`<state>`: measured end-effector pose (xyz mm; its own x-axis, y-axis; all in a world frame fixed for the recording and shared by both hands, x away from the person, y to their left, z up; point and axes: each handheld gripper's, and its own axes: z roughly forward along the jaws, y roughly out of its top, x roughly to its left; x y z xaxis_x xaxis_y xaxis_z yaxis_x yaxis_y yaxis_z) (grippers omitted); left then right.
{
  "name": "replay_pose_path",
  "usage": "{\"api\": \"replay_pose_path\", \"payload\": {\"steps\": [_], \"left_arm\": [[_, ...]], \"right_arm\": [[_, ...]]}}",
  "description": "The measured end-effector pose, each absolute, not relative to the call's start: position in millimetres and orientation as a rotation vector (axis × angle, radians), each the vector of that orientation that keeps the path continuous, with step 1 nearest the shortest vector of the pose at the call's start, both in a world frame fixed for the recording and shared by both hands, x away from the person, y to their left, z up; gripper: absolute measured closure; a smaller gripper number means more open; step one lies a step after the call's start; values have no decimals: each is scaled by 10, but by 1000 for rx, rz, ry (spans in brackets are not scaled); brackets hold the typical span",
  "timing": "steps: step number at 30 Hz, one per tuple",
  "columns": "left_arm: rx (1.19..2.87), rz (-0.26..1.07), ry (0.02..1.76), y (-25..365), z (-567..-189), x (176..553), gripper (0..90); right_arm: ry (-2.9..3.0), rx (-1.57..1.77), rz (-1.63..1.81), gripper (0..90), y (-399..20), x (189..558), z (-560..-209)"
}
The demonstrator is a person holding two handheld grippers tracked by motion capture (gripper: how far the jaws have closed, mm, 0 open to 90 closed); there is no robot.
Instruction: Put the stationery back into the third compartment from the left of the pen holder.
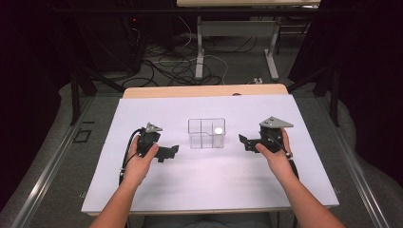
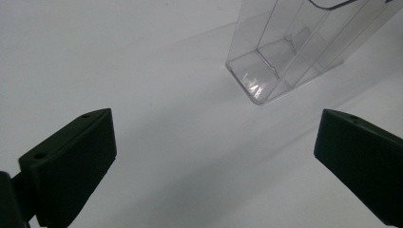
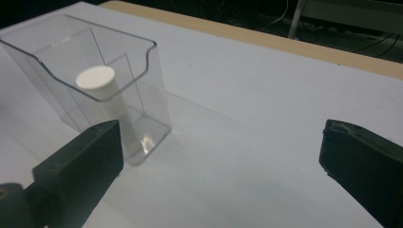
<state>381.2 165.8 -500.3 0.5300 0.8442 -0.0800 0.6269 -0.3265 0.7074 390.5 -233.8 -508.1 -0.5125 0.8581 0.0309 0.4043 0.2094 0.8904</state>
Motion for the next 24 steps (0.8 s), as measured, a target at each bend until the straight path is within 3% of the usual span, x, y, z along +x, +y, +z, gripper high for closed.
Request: {"api": "replay_pose_path", "payload": {"steps": [24], "left_arm": [[2044, 396, 1243, 1776, -5076, 3858, 4]], "right_arm": [[2003, 1334, 1122, 0, -2600, 3967, -5278]]}}
